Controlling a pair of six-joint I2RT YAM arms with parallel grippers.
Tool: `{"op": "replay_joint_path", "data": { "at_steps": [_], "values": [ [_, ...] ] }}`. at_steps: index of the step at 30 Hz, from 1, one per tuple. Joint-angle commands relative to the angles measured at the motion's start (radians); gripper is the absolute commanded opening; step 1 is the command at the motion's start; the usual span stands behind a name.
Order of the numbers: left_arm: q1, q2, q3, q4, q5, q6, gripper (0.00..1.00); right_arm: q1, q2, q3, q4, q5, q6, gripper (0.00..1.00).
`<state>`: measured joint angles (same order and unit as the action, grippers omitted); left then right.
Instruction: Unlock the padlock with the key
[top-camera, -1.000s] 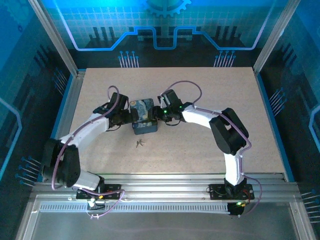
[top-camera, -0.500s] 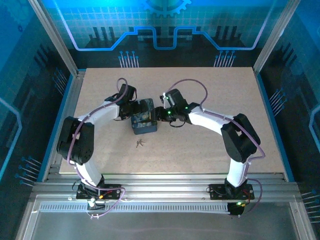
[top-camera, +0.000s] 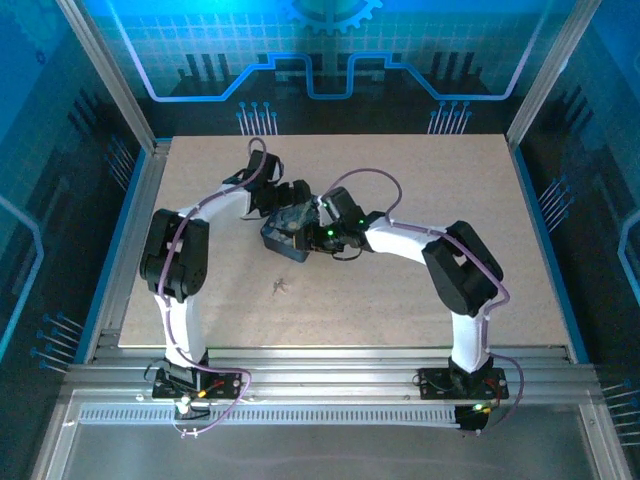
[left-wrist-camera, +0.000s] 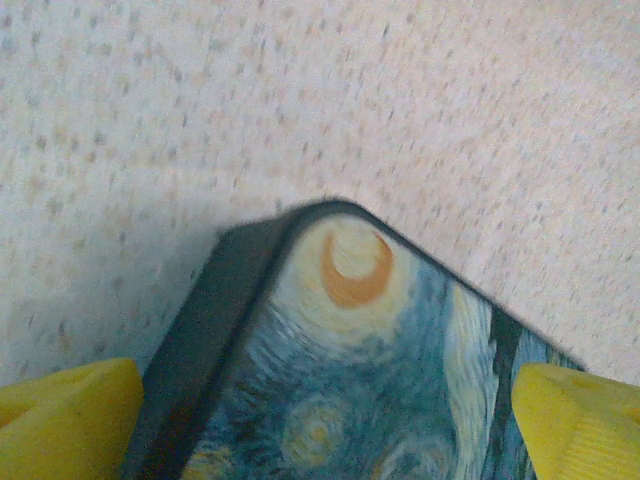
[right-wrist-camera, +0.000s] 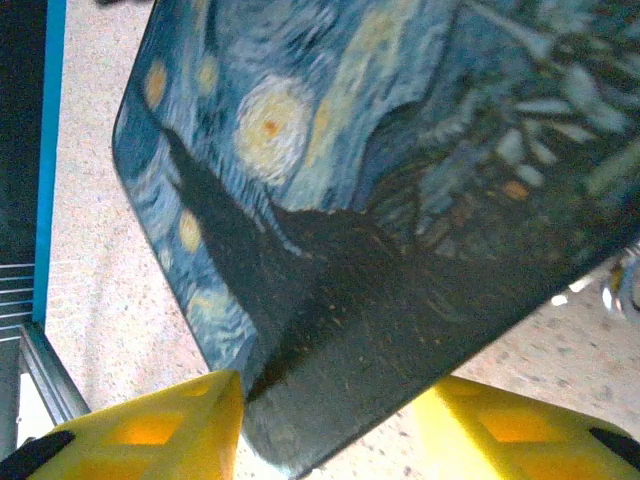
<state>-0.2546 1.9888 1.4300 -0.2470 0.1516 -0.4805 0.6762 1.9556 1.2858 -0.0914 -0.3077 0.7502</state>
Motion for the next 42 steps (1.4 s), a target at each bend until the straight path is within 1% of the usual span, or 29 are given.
{"op": "replay_joint_path", "data": {
  "at_steps": [1,5,9,12,15,18,20,26,31,34,38,42],
  "values": [
    [-0.01,0.03,0.057,0.012,0.102,-0.035,0.96,0.034,0.045,0.066,0.033,-0.016,0.015,0.5],
    [0.005,-0.015,0.052,-0.035,0.05,-0.01,0.97,0.027,-0.003,0.046,0.0,0.02,-0.022,0.53],
    [0.04,-0.114,0.001,-0.061,0.032,0.01,0.98,0.028,-0.064,0.053,-0.099,0.006,-0.15,0.68],
    [0.056,-0.203,-0.029,-0.103,-0.01,0.038,0.99,0.043,-0.09,0.074,-0.209,0.01,-0.274,0.72],
    [0.066,-0.288,-0.058,-0.177,-0.072,0.045,0.99,0.06,-0.096,0.075,-0.273,0.009,-0.368,0.71],
    [0.068,-0.37,-0.116,-0.259,-0.14,0.028,0.99,0.096,-0.084,0.072,-0.307,0.018,-0.431,0.67],
    [0.074,-0.426,-0.174,-0.298,-0.157,0.009,0.99,0.131,-0.068,0.073,-0.31,0.043,-0.445,0.64],
    [0.125,-0.578,-0.391,-0.362,-0.152,-0.056,0.98,0.23,0.02,0.148,-0.315,0.136,-0.454,0.63],
    [0.164,-0.668,-0.549,-0.353,-0.132,-0.094,0.97,0.278,0.106,0.232,-0.349,0.197,-0.481,0.67],
    [0.176,-0.7,-0.586,-0.354,-0.131,-0.098,0.97,0.286,0.144,0.258,-0.367,0.23,-0.499,0.69],
    [0.191,-0.705,-0.592,-0.363,-0.133,-0.094,0.97,0.287,0.179,0.278,-0.38,0.238,-0.528,0.7],
    [0.204,-0.703,-0.595,-0.361,-0.129,-0.089,0.97,0.287,0.211,0.294,-0.395,0.245,-0.55,0.67]
  ]
}}
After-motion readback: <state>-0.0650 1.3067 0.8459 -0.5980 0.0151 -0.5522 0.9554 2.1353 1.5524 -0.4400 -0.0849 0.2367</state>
